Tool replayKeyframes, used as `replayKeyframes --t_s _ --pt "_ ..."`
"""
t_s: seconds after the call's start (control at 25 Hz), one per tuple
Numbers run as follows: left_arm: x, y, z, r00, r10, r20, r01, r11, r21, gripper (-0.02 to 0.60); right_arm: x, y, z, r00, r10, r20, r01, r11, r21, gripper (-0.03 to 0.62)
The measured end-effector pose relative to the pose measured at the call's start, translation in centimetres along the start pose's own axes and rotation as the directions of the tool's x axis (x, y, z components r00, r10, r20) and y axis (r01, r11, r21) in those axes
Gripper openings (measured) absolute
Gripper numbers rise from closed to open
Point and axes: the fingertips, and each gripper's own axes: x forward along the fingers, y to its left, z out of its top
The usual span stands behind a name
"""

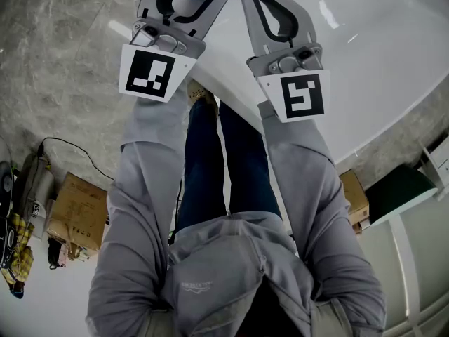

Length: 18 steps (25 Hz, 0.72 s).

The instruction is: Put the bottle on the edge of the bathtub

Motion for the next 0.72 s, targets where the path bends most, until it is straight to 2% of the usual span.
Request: replayKeyframes --t_s 0.36,0.72 --pt "0.1 0.2 -0.3 0.999 -0.021 -0.026 0.021 1.000 0.006 0.175 0.0 0.0 0.5 1.000 0.001 0.003 -0.001 1.000 -0.008 0.003" --pt "0.0 0.0 -1.0 0.998 -0.037 -0.060 0.033 0.997 -0.064 0.250 -0.3 0.7 1.5 1.000 0.009 0.007 -0.009 1.000 -0.016 0.003"
